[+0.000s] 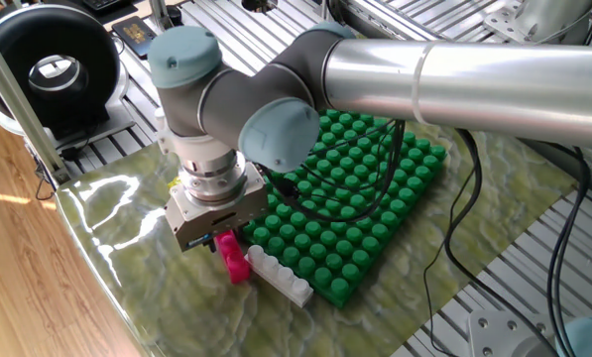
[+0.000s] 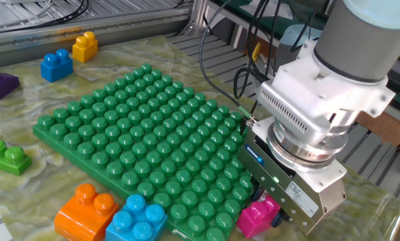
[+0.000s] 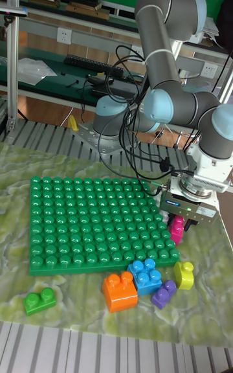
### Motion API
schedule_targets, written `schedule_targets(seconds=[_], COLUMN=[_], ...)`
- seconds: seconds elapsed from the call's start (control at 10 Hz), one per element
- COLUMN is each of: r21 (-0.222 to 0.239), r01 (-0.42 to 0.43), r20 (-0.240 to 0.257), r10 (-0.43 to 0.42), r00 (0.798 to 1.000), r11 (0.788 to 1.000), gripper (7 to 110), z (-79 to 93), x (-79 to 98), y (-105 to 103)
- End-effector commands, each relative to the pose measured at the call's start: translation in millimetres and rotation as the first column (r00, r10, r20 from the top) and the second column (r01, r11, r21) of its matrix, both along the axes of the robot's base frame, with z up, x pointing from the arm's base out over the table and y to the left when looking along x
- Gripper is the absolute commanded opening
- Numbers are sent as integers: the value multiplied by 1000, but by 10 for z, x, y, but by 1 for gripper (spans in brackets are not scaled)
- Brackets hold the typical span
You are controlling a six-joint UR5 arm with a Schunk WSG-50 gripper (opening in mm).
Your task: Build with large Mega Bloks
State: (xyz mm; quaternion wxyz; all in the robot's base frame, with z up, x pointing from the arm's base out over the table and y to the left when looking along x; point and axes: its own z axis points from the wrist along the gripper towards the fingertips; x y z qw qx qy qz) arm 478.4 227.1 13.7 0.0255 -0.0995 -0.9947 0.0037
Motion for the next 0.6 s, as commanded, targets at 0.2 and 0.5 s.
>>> schedule_targets(seconds=[0.2, 0.5], r21=[30, 28], r01=[23, 33], r20=[-1, 2], r10=[-23, -33], r00=[1000, 999], r11=[999, 999], gripper=[44, 44], z=[-48, -62], x=[-45, -55], y=[102, 133])
